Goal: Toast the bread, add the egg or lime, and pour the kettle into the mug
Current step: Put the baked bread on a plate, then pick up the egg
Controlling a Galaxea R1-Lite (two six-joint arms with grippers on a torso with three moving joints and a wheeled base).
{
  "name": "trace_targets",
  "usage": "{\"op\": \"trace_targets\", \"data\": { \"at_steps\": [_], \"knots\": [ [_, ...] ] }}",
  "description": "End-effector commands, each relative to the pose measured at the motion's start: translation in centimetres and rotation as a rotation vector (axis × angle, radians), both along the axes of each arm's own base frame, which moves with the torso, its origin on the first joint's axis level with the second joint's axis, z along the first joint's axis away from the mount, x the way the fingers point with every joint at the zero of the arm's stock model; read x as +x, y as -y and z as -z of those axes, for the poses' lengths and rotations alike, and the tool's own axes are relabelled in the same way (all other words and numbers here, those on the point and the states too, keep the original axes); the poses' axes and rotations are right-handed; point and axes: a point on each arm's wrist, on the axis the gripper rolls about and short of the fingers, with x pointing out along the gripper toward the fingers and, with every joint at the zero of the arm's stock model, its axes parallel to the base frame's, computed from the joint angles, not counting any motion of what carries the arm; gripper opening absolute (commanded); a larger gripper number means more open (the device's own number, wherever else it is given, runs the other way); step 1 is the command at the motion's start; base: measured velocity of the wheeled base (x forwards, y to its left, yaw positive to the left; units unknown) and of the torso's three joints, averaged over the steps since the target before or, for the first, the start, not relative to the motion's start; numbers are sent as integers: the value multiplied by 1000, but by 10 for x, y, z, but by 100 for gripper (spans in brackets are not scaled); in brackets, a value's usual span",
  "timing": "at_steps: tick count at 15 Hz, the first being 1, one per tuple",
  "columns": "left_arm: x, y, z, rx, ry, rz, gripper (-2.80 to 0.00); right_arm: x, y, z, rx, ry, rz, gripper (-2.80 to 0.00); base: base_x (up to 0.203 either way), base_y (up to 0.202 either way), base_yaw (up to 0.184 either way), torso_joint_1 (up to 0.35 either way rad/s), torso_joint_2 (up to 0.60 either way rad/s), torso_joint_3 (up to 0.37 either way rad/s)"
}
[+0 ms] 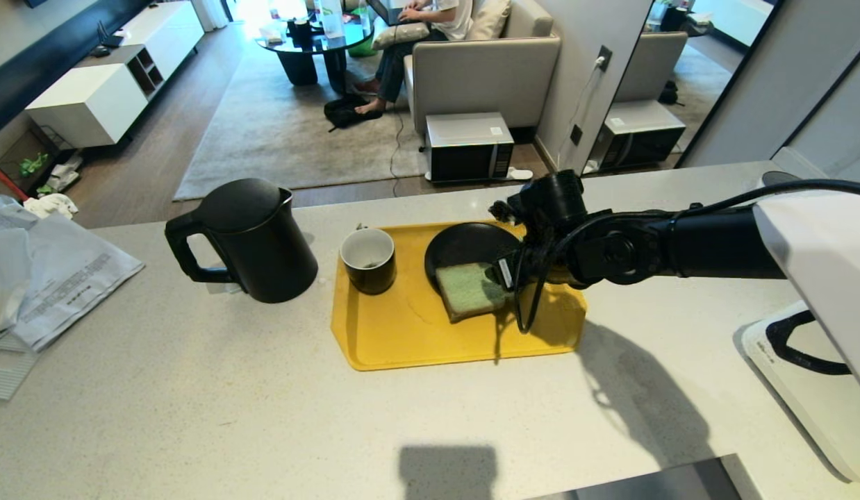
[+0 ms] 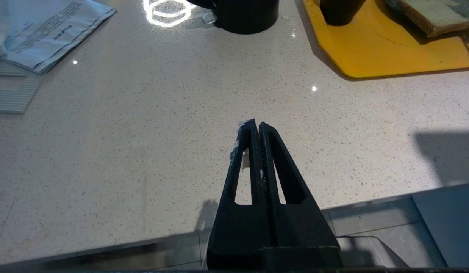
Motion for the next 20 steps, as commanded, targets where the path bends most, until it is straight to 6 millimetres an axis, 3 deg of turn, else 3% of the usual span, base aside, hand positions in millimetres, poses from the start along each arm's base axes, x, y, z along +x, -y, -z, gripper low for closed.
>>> {"op": "trace_targets", "data": {
  "at_steps": [1,4,8,9,10,14,16,20],
  "knots": [
    [0,0,0,0,0,0,-280,-14,8,-31,17,58,-6,0,0,0,0,0,0,0],
    [0,0,0,0,0,0,-280,-50,26,-75,58,126,-5,0,0,0,0,0,0,0],
    [0,0,0,0,0,0,-280,-121,64,-130,145,226,9,0,0,0,0,0,0,0],
    [0,0,0,0,0,0,-280,-138,73,-138,161,246,13,-21,0,0,0,0,0,0],
    [0,0,0,0,0,-1,-280,-152,81,-143,172,261,16,-280,0,0,0,0,0,0],
    [0,0,0,0,0,0,-280,-201,109,-153,197,356,73,-280,0,0,0,0,0,0],
    [0,0,0,0,0,0,-280,-234,133,-156,209,404,107,-280,0,0,0,0,0,0],
    [0,0,0,0,0,-1,-280,-298,182,-137,191,480,240,-280,0,0,0,0,0,0]
  ]
}}
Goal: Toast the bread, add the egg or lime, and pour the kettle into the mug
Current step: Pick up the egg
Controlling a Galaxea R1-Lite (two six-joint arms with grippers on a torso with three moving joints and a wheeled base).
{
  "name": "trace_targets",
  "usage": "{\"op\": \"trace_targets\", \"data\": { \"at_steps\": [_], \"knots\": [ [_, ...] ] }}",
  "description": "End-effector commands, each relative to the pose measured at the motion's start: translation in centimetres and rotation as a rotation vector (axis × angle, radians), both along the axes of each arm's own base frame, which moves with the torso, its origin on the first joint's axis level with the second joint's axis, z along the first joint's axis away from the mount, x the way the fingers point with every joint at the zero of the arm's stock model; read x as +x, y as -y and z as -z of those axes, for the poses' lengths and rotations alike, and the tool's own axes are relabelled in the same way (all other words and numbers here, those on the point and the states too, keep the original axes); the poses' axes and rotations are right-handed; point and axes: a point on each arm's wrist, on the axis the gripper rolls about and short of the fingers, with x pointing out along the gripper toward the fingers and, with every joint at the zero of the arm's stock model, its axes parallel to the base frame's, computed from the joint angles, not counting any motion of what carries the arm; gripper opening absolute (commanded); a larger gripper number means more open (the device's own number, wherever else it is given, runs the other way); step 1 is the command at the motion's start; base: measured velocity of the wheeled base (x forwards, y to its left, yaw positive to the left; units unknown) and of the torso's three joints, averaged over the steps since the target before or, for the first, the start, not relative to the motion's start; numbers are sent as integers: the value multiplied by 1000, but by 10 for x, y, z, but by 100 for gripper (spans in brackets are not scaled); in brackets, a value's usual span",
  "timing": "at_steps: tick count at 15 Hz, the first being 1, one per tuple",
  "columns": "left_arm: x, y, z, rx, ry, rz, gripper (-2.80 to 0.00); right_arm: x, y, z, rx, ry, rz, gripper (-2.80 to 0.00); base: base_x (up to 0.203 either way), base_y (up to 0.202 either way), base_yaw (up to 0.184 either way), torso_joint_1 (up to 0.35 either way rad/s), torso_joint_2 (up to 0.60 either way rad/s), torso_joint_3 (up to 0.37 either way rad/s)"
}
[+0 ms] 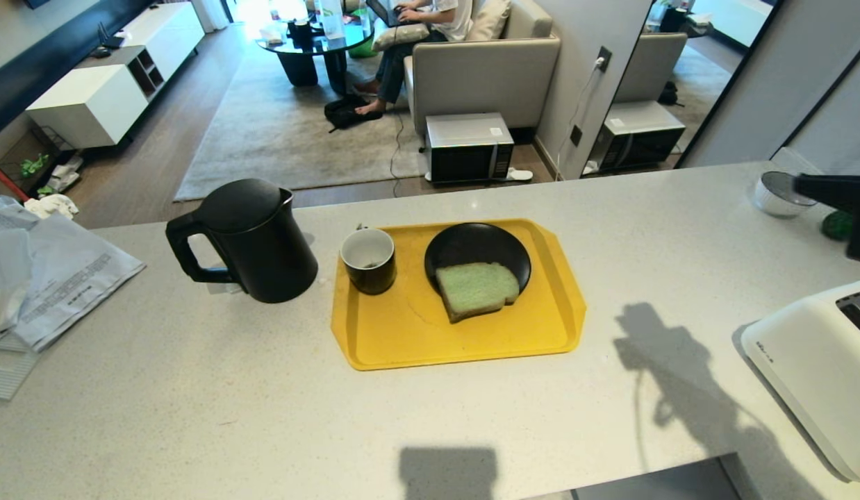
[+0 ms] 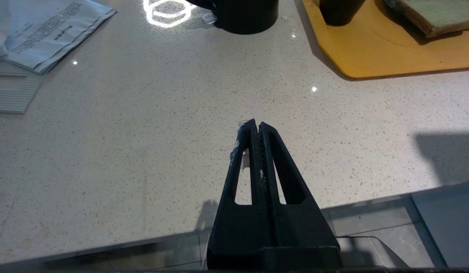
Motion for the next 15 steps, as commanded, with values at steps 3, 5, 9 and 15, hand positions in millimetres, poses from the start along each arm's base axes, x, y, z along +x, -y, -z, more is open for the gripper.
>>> {"op": "trace_targets", "data": {
  "at_steps": [3,5,9,15],
  "knots": [
    [0,0,0,0,0,-1,-280,-92,43,32,33,117,101,-280,0,0,0,0,0,0],
    [0,0,0,0,0,-2,-280,-117,49,59,38,128,92,-280,0,0,0,0,0,0],
    [0,0,0,0,0,-1,-280,-136,52,119,24,63,145,-280,0,0,0,0,0,0],
    [0,0,0,0,0,-1,-280,-150,52,194,10,11,269,-280,0,0,0,0,0,0]
  ]
}}
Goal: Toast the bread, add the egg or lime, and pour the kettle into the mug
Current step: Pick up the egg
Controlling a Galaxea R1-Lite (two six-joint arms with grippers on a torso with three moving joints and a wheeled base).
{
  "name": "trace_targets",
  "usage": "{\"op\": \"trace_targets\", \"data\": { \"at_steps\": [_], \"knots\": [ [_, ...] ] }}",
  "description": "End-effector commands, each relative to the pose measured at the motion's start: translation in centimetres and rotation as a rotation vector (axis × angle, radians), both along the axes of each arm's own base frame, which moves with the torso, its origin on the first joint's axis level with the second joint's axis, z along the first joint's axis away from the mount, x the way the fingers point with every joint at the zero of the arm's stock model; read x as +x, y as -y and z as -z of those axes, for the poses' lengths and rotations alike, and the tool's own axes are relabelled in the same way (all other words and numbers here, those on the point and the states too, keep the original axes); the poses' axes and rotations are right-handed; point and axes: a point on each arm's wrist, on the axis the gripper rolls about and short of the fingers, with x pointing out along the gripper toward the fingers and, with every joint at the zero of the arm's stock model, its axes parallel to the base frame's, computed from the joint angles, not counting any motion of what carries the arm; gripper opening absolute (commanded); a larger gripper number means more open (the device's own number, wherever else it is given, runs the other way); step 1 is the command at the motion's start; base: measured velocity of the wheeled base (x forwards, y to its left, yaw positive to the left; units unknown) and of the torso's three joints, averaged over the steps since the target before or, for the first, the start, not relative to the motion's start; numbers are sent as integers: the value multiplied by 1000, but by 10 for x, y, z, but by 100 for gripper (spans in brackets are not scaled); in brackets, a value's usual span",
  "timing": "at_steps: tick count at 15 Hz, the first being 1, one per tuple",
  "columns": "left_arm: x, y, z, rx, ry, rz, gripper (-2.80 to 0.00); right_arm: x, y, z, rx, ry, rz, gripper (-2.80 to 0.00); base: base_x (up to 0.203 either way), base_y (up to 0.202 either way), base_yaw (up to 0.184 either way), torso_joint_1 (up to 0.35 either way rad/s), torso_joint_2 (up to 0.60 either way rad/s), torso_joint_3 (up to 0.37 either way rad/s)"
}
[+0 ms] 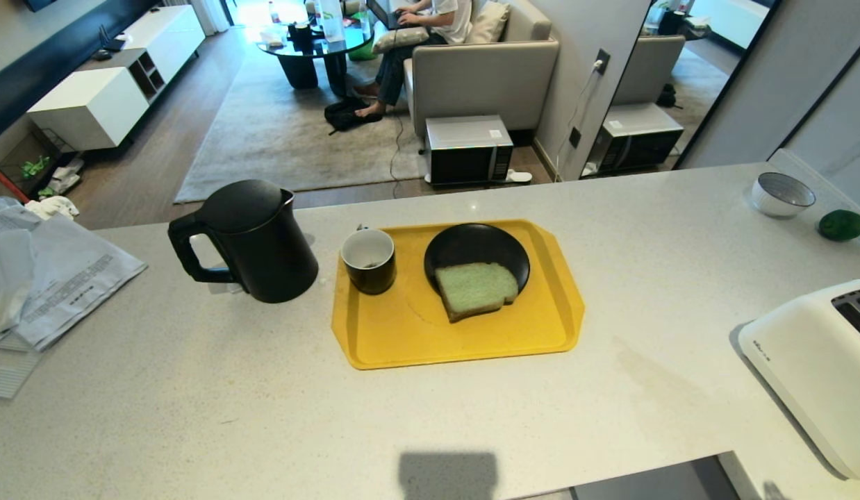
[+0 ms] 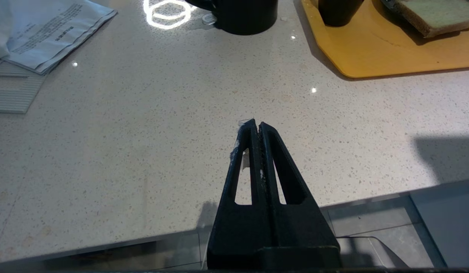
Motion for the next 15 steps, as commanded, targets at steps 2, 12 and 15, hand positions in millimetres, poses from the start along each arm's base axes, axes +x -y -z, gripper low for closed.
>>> {"op": "trace_targets", "data": {
  "at_steps": [2,12,15],
  "knots": [
    [0,0,0,0,0,0,-280,1,0,35,-16,-7,12,-280,0,0,0,0,0,0],
    [0,0,0,0,0,0,-280,-23,-4,62,-65,158,-198,-280,0,0,0,0,0,0],
    [0,0,0,0,0,0,-280,-23,-4,63,-59,152,-199,-280,0,0,0,0,0,0]
  ]
}}
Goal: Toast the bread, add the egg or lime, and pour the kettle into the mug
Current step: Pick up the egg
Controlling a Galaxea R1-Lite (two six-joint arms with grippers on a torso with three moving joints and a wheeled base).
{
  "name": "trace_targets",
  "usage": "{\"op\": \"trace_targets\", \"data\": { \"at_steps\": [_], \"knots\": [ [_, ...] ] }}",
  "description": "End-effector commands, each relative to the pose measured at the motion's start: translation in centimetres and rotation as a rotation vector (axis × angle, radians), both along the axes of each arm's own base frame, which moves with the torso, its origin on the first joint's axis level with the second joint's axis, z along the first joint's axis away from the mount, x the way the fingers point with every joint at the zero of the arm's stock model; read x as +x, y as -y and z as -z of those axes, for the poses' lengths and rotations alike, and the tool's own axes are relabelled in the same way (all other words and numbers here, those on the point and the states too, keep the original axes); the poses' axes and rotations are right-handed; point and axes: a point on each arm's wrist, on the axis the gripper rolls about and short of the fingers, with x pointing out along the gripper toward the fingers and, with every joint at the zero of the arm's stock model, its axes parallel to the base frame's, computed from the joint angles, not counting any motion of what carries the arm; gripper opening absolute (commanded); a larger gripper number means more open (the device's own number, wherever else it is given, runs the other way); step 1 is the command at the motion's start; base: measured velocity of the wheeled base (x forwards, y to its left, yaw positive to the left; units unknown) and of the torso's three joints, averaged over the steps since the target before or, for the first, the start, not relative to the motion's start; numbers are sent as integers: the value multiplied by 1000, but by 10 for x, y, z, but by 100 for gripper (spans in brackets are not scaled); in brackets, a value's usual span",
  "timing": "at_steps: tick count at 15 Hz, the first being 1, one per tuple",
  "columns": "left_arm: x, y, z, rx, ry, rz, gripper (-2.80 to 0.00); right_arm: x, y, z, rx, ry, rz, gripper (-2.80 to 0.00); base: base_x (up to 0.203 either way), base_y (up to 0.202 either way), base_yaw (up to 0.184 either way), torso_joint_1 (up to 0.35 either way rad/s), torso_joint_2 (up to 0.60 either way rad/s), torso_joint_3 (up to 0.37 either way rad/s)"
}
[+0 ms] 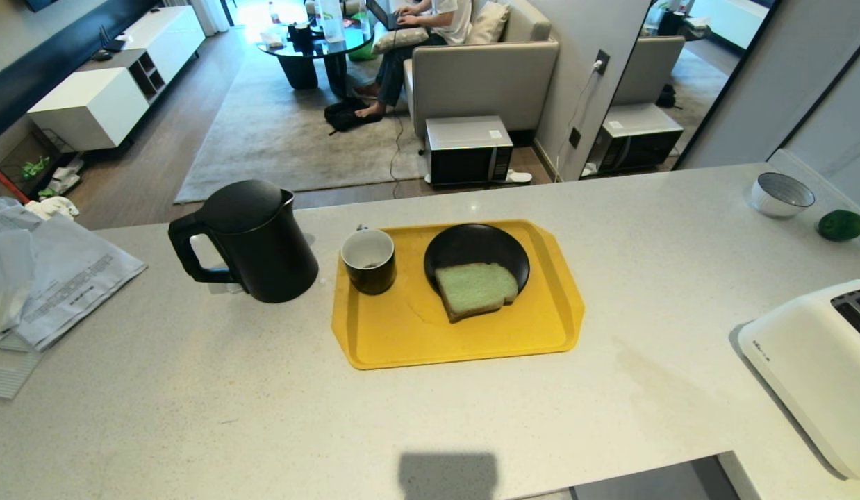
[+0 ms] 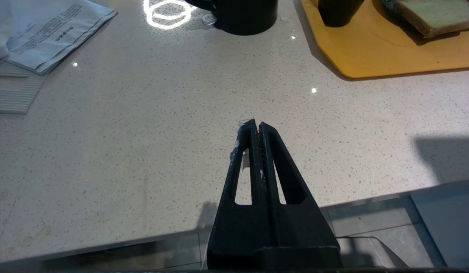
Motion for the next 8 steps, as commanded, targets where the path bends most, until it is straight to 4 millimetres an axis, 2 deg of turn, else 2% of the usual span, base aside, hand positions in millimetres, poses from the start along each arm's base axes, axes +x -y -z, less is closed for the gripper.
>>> {"op": "trace_targets", "data": {
  "at_steps": [1,8],
  "knots": [
    [0,0,0,0,1,-1,-280,-1,0,2,9,-5,3,-280,0,0,0,0,0,0],
    [0,0,0,0,0,-1,-280,-1,0,3,74,-13,2,-280,0,0,0,0,0,0]
  ]
}}
